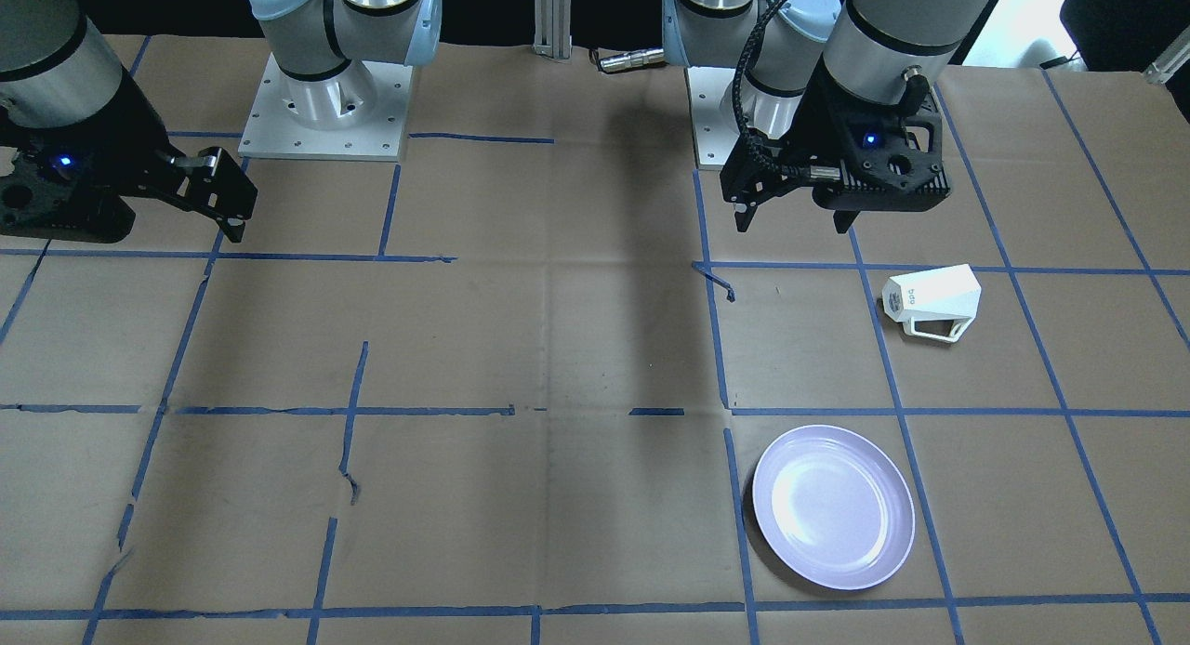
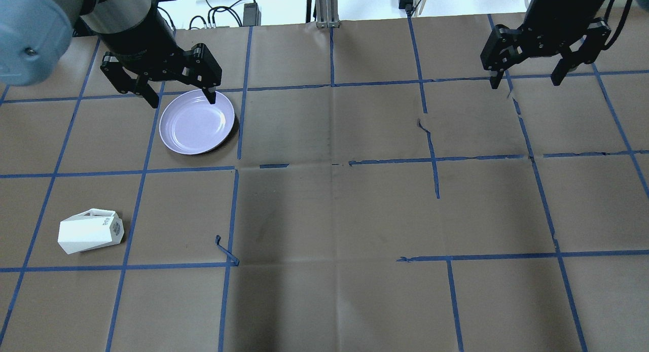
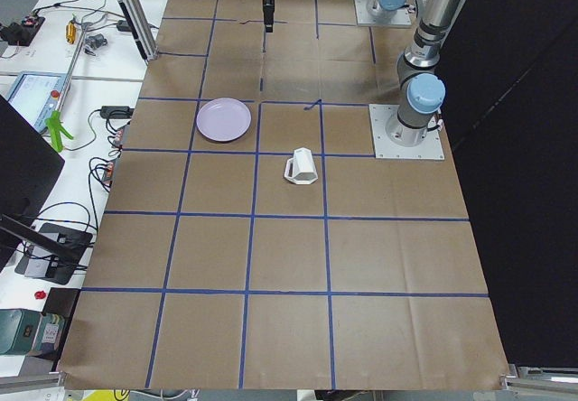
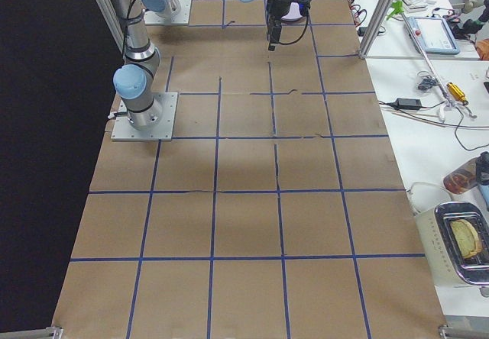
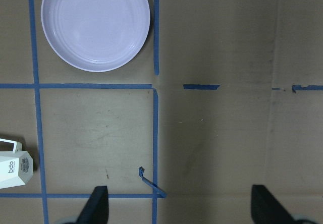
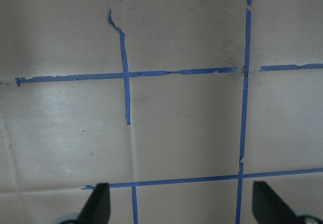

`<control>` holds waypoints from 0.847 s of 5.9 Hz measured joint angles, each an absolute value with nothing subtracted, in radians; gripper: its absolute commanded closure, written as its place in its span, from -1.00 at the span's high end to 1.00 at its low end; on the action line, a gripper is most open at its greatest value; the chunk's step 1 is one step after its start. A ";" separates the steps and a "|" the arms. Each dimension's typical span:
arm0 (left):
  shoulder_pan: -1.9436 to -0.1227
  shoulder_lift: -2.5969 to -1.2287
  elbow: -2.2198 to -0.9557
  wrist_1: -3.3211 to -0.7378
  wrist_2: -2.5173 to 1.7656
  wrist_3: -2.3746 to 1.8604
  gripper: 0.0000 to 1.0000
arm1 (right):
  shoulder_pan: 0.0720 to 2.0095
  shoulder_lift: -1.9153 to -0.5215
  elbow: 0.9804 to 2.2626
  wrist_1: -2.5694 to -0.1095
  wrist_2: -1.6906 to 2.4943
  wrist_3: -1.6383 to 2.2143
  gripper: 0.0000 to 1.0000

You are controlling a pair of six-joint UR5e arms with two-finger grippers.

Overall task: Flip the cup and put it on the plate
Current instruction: 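Move the left gripper away from the lavender plate toward the white cup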

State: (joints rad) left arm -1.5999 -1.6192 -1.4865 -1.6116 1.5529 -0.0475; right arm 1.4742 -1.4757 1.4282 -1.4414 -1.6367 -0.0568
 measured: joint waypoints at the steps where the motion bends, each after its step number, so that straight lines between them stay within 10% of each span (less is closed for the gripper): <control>1: -1.600 -1.616 -1.488 -1.612 1.553 -0.048 0.99 | 1.474 -1.476 1.428 -1.441 -1.637 -0.057 1.00; 5: -1.499 -1.588 -1.501 -1.637 1.560 0.053 0.99 | 1.474 -1.476 1.428 -1.441 -1.637 -0.057 1.00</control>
State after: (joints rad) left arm -1.4993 -1.5883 -1.5007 -1.6368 1.5597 0.0527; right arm 1.4742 -1.4757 1.4282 -1.4405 -1.6368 -0.0568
